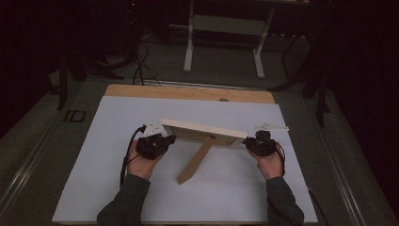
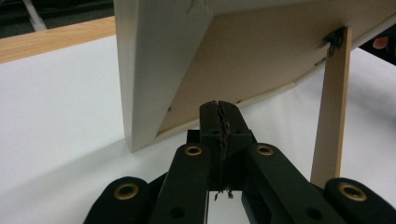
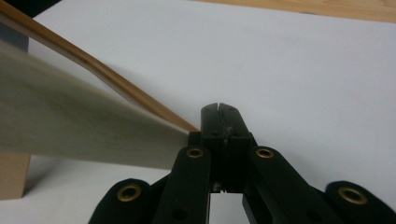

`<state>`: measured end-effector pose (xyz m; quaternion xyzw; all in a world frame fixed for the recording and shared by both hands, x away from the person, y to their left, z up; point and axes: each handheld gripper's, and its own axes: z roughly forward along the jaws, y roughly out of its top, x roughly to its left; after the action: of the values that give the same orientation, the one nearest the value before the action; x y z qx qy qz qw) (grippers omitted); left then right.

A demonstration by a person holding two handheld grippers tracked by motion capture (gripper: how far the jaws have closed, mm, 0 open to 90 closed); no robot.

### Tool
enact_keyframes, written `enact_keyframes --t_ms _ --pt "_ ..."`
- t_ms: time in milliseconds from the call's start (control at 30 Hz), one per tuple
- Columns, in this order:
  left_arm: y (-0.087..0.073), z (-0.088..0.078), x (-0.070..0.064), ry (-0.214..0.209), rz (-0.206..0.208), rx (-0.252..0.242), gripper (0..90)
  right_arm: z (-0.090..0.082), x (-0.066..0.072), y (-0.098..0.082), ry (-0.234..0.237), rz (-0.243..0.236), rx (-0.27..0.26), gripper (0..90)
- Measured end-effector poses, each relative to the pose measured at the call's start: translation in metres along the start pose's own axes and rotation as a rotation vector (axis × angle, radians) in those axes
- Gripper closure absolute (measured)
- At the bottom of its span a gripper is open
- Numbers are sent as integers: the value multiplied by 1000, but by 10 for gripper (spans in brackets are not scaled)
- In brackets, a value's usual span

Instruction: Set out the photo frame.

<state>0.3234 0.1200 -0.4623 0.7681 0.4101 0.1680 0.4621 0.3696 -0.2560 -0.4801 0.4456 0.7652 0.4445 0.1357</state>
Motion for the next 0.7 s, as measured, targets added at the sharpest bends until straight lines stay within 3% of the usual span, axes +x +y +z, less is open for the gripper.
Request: enact_keyframes --t_ms 700 --pt "16 17 -5 2 10 1 900 1 1 7 28 -1 -5 900"
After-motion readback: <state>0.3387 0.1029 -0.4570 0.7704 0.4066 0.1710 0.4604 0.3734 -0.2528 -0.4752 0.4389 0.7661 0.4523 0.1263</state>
